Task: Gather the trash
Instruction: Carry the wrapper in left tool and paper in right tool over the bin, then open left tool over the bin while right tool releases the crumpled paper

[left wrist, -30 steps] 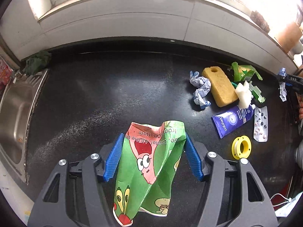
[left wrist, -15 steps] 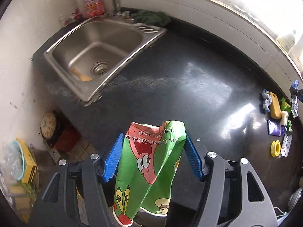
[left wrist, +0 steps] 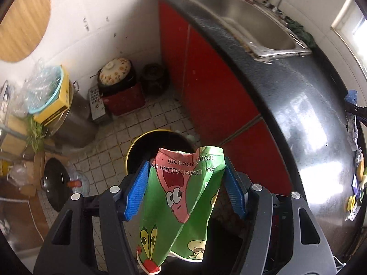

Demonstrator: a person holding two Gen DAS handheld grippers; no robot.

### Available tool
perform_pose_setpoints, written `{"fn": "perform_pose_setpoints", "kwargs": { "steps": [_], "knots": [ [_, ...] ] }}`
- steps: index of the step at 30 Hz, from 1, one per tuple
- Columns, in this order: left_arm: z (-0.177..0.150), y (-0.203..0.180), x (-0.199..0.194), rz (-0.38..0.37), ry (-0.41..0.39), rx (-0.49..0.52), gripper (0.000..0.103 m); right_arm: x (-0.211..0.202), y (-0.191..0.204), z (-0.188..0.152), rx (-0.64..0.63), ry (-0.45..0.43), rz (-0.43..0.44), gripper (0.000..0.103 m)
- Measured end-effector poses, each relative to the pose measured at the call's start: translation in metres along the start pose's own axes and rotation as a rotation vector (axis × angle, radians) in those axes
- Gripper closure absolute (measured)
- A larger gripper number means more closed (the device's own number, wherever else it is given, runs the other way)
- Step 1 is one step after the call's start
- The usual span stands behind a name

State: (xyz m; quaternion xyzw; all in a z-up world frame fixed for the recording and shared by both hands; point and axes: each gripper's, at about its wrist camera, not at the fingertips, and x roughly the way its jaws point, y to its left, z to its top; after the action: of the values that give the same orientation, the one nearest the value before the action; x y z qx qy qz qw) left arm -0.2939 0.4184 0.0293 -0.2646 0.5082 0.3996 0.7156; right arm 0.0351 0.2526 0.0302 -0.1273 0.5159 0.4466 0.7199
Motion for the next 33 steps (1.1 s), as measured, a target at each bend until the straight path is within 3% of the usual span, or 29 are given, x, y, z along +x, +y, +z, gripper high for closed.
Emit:
{"fn": "perform_pose_setpoints", "kwargs": {
  "steps": [7, 14, 23, 29, 33],
  "knots": [
    [-0.036, 0.069, 0.001, 0.04, 0.026, -0.161, 0.041, 0.06, 0.104, 0.008, -0.144, 0.095, 0.1, 0.076],
    [-0.033, 0.099, 0.014, 0.036, 0.027, -0.225, 0.041, 0.093, 0.176, 0.0, -0.259, 0.149, 0.137, 0.077],
    [-0.031, 0.12, 0.034, 0.014, 0.049, -0.269, 0.041, 0.128, 0.222, -0.003, -0.32, 0.203, 0.151, 0.077],
    [-0.025, 0.124, 0.047, -0.016, 0.061, -0.271, 0.041, 0.141, 0.234, 0.0, -0.289, 0.241, 0.188, 0.076],
    [-0.018, 0.119, 0.054, -0.119, 0.03, -0.278, 0.039, 0.149, 0.244, -0.003, -0.261, 0.289, 0.236, 0.076]
  ]
}}
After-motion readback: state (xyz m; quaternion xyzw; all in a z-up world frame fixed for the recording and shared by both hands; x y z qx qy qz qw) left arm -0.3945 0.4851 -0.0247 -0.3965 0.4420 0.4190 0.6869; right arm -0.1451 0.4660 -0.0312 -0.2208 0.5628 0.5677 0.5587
